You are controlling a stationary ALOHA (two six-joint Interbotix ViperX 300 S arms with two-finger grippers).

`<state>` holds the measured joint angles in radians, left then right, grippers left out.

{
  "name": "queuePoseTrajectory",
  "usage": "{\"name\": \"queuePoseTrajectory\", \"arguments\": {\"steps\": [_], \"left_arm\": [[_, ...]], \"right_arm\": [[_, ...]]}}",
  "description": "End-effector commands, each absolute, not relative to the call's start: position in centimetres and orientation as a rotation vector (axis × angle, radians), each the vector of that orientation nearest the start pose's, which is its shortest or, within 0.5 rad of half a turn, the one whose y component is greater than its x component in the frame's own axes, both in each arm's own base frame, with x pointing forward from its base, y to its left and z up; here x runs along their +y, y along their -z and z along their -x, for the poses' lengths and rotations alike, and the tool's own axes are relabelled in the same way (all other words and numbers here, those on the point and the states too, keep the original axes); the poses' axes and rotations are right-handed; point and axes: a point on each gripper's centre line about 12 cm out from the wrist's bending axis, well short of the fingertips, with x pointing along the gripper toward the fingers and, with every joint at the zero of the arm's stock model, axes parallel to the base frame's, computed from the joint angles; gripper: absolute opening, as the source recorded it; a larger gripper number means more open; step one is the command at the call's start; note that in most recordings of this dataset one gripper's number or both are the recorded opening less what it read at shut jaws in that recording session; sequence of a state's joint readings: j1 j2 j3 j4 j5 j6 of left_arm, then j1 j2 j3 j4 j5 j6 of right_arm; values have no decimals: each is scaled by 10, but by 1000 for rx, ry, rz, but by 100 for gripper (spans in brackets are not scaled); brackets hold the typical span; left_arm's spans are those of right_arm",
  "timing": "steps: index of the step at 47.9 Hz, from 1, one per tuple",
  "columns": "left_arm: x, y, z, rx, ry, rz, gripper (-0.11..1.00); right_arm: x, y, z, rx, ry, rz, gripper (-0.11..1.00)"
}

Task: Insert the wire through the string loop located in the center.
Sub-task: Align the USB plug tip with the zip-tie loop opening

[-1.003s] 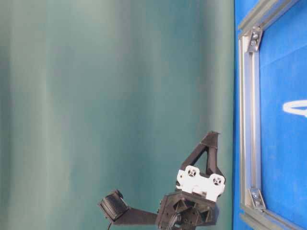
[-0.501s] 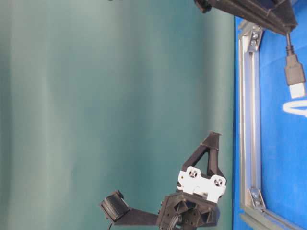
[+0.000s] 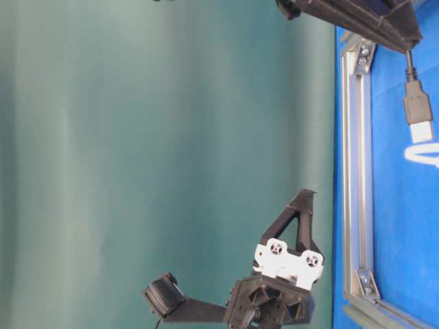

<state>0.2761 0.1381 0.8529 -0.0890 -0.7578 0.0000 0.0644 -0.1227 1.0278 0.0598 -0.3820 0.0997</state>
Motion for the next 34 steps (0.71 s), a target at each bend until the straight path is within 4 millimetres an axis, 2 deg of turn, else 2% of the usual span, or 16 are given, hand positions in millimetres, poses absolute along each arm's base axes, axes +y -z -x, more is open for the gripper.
{"name": "queuePoseTrajectory", "arguments": {"steps": [1, 34], "left_arm": [[110, -152, -364, 182, -339, 81, 0], [110, -153, -365, 180, -339, 80, 0]], "right_arm": [[16, -143, -313, 499, 3, -133, -2], [17, -139, -316, 510, 2, -132, -2]]}}
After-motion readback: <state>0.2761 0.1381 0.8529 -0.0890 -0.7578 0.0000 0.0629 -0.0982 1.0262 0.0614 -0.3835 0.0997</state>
